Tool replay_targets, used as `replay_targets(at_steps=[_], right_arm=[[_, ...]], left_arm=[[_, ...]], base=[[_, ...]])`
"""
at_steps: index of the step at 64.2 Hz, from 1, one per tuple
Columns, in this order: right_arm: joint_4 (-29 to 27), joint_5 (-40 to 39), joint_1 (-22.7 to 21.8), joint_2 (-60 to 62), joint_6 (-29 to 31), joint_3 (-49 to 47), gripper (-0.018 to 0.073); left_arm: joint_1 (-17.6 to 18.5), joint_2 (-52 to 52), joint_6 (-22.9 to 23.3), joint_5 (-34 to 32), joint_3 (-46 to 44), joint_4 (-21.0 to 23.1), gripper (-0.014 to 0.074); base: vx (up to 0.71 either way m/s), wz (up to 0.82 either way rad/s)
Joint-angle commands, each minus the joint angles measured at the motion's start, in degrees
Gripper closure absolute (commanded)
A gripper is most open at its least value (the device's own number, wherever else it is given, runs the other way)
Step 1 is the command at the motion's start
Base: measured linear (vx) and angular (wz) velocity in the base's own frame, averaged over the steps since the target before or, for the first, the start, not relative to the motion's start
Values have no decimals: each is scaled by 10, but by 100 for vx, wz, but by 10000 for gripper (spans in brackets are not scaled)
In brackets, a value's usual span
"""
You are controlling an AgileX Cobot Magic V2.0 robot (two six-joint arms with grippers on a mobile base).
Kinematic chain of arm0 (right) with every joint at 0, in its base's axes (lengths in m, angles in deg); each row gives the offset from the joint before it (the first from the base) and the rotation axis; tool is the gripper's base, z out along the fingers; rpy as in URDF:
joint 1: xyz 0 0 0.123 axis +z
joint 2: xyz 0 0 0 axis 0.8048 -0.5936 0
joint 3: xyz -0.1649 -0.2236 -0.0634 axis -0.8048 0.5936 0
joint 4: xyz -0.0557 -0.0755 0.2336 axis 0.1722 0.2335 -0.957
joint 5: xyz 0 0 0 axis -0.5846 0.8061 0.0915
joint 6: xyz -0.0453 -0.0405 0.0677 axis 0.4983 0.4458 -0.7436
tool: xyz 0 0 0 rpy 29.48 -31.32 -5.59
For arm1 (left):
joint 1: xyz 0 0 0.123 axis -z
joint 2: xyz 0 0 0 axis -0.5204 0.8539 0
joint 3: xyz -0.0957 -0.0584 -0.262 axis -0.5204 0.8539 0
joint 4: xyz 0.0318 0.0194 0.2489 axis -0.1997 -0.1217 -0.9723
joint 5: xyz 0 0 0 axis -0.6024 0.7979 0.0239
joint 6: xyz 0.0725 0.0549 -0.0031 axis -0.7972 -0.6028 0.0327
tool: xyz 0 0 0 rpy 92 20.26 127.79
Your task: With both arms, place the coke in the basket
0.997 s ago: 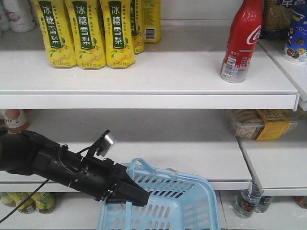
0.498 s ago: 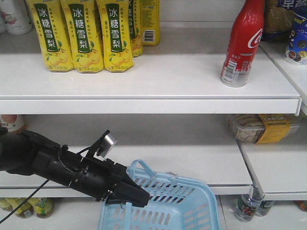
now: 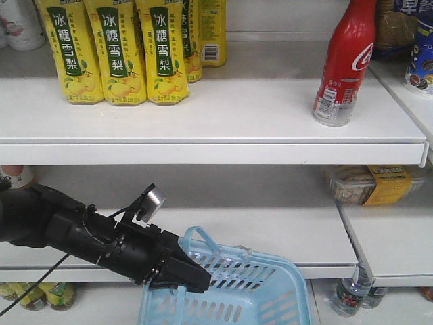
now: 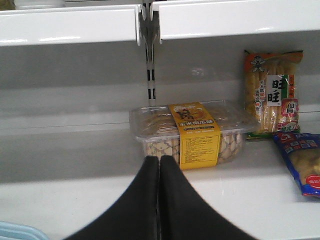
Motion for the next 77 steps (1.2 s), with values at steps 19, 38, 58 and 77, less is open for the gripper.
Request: replay_targets(at_steps=[19,38,58,77], right_arm=[[4,-45,-3,10,2,7,568],[4,-45,-3,10,3,7,568],[4,-48,-3,10,3,6,568],[-17,-104,-3,10,2,4,568]], left_arm=[[1,-31,-16,35,-13,40,602],[1,-31,-16,35,-13,40,602],[1,-31,-16,35,-13,40,602],[1,-31,-16,35,-13,40,602]], base=[[0,0],[0,0],[0,0],[0,0]])
